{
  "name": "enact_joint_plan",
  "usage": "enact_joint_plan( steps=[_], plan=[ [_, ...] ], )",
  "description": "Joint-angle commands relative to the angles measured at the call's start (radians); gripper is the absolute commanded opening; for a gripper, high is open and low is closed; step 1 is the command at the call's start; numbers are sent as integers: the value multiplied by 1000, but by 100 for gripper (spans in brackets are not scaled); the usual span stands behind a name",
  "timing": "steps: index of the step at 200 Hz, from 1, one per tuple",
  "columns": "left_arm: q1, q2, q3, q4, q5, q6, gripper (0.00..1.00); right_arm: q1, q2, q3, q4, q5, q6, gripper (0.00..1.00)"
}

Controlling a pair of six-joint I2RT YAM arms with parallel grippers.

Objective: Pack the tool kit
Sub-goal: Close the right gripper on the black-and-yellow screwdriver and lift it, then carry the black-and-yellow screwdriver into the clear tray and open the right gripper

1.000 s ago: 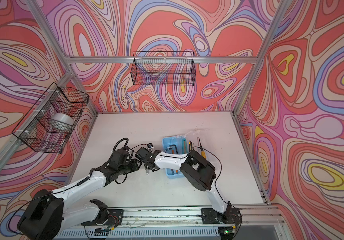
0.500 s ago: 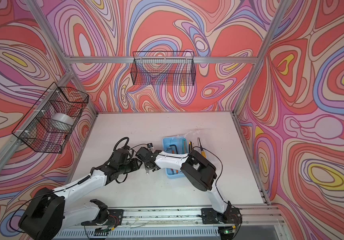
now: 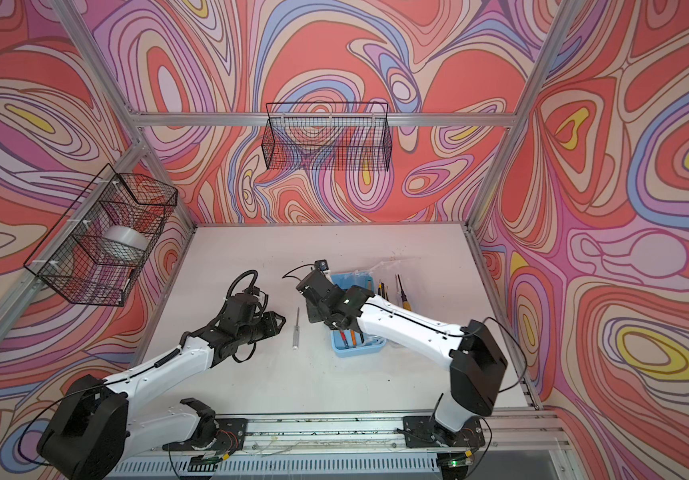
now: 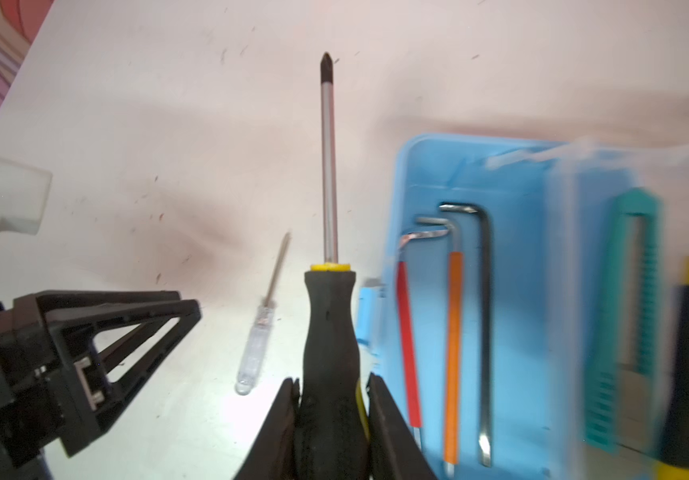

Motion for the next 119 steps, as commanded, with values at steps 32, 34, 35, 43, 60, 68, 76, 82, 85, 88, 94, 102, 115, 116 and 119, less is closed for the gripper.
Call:
enact_joint_plan(
  steps=[32,34,35,43,60,68,76,82,85,88,94,102,115,116,119],
  plan=[
    [9,11,33,8,2,9,34,-260,-211,-121,-178,103,-177,0],
    [9,11,34,9,2,10,34,-269,-217,-125,-179,104,-182,0],
    [9,11,34,9,2,9,34,-275,-218,-126,-180,103,-186,0],
    [8,12,36,6,2,12,34,-314,-232,-142,-184,101,-210,0],
    [9,10,38,1,4,13,34,-385,-249,-175,-182,82,-253,0],
    [8,8,37,2,4,13,34,-421,-251,-194,-170,73,-270,0],
    [9,7,34,4,3,12,34,-448,-252,-212,-158,57,-285,0],
    [9,8,32,6,4,12,34,-465,-251,-225,-148,40,-292,0],
    [9,8,31,8,5,12,34,-472,-251,-231,-142,33,-295,0],
    [9,8,29,10,6,12,34,-480,-251,-236,-138,28,-297,0],
    [9,11,28,12,9,9,34,-493,-251,-242,-131,26,-299,0],
    [9,15,27,15,12,8,34,-500,-247,-239,-132,33,-296,0],
    [9,20,21,23,19,4,34,-506,-242,-232,-131,36,-294,0],
    [9,20,20,24,19,4,34,-507,-242,-232,-131,39,-294,0],
    [9,21,18,27,21,4,34,-509,-239,-231,-133,43,-294,0]
  ],
)
